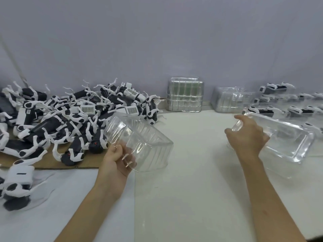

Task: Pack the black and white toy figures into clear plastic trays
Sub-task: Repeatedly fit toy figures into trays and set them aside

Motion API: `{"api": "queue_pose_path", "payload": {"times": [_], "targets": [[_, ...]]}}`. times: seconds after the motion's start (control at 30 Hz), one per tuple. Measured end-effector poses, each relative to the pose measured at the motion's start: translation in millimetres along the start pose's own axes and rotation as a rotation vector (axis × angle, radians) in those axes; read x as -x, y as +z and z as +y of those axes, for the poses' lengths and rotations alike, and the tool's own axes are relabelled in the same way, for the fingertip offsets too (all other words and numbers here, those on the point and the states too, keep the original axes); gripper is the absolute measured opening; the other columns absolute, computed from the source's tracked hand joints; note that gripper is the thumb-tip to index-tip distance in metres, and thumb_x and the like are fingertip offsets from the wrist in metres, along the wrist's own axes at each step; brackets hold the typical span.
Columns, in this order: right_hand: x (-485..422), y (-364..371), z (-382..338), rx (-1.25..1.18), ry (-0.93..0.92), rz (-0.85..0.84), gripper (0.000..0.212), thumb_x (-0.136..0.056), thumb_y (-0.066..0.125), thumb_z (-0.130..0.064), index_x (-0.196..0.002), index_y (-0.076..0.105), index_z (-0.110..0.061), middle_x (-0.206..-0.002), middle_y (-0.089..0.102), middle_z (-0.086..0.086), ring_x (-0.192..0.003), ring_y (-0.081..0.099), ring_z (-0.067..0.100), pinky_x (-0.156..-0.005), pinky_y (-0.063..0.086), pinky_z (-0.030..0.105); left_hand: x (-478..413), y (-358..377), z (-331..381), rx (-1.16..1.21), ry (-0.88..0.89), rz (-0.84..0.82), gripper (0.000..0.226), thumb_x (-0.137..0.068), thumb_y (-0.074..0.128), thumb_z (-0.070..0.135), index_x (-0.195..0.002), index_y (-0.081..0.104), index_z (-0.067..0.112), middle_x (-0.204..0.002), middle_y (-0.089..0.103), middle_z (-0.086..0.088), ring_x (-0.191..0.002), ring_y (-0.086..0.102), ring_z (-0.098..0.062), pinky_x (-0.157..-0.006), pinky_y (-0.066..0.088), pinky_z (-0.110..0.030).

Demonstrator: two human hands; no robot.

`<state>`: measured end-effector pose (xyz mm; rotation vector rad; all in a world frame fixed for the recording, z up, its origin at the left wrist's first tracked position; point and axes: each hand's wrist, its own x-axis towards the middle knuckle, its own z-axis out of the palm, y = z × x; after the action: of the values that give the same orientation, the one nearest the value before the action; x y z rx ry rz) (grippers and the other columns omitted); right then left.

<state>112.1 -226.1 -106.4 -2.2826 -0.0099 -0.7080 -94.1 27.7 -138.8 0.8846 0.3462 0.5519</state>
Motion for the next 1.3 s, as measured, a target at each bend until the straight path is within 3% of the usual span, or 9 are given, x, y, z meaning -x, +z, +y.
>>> {"api": "queue_pose_path", "payload": {"times": [0.23,0.43,0.57,0.73,0.9,0.97,1.07,1.17,1.3], "targets": [[4.8,4.3,-3.9,0.019,-0.124,-0.182,0.067,-0.071,0.068,0.001,-0.134,0.057,-0.02,-0.135,0.048,0.009,-0.118,0.049,0.035,-0.09,0.042,0.036,0.1,-0.1,-1.3,0.079,-0.035,-0.006,0.041,-0.099,0.045,0.018,-0.062,0.061,0.025,-0.061,0.048,0.006,-0.049,0.043,-0.009,-0.052,0.043,-0.022],[39.6,18.5,-27.4,-0.272,-0.5,-0.576,0.048,-0.075,0.067,0.001,-0.113,0.07,-0.027,-0.116,0.066,-0.014,-0.106,0.061,0.011,-0.087,0.036,0.006,-1.6,-2.0,-3.1,0.289,-0.142,0.05,0.022,-0.093,0.054,0.017,-0.108,0.069,0.021,-0.109,0.069,0.004,-0.1,0.065,-0.015,-0.077,0.061,-0.038],[42.6,20.8,-33.6,-0.264,-0.612,-0.381,0.034,-0.074,0.073,-0.001,-0.102,0.075,-0.02,-0.106,0.068,-0.008,-0.099,0.063,0.014,-0.094,0.04,0.027,0.4,-0.2,1.0,0.319,-0.169,0.108,0.036,-0.1,0.048,0.019,-0.133,0.061,0.014,-0.138,0.06,-0.003,-0.131,0.054,-0.025,-0.111,0.042,-0.048],[31.3,13.3,-30.6,-0.347,-0.255,-0.155,0.02,-0.088,0.063,-0.02,-0.068,0.063,-0.019,-0.069,0.067,-0.007,-0.074,0.066,0.019,-0.072,0.048,0.025,3.2,0.9,2.0,0.317,-0.183,0.101,0.034,-0.1,0.046,0.019,-0.127,0.065,0.01,-0.138,0.06,-0.007,-0.134,0.051,-0.029,-0.117,0.033,-0.048],[31.7,23.9,-22.2,-0.086,-0.271,-0.505,0.031,-0.093,0.059,-0.014,-0.123,0.064,-0.019,-0.148,0.049,0.008,-0.143,0.035,0.024,-0.119,0.008,0.034,5.8,3.1,2.0,0.268,-0.213,0.11,0.027,-0.099,0.048,0.021,-0.111,0.071,0.012,-0.119,0.071,-0.002,-0.119,0.063,-0.026,-0.115,0.036,-0.048],[32.3,21.6,-24.0,-0.191,-0.269,-0.339,0.033,-0.088,0.062,-0.007,-0.12,0.064,-0.015,-0.139,0.051,0.007,-0.134,0.044,0.027,-0.111,0.03,0.034,5.7,5.2,3.0,0.266,-0.211,0.126,0.026,-0.099,0.048,0.02,-0.103,0.073,0.014,-0.094,0.074,0.002,-0.096,0.069,-0.018,-0.115,0.037,-0.046],[31.7,16.6,-24.5,-0.286,-0.182,-0.06,0.009,-0.084,0.062,-0.013,-0.087,0.066,-0.021,-0.09,0.063,-0.006,-0.089,0.061,0.021,-0.069,0.04,0.026,6.3,5.7,4.5,0.285,-0.2,0.123,0.028,-0.099,0.048,0.019,-0.116,0.07,0.012,-0.105,0.07,0.002,-0.117,0.062,-0.02,-0.116,0.035,-0.045],[28.2,24.0,-16.1,-0.114,-0.041,-0.401,0.022,-0.092,0.056,-0.023,-0.111,0.066,-0.022,-0.11,0.068,-0.001,-0.11,0.061,0.028,-0.08,0.046,0.033,7.3,5.6,4.5,0.258,-0.192,0.117,0.033,-0.099,0.049,0.021,-0.124,0.068,0.011,-0.125,0.065,-0.001,-0.124,0.059,-0.022,-0.116,0.036,-0.044],[31.0,31.1,-11.2,0.061,-0.129,-0.754,0.056,-0.099,0.05,-0.019,-0.153,0.034,-0.017,-0.165,0.015,0.008,-0.147,0.028,0.031,-0.111,0.031,0.038,8.4,7.4,3.4,0.243,-0.185,0.135,0.033,-0.098,0.05,0.02,-0.085,0.08,0.015,-0.102,0.071,0.004,-0.09,0.071,-0.013,-0.097,0.054,-0.034]]}}
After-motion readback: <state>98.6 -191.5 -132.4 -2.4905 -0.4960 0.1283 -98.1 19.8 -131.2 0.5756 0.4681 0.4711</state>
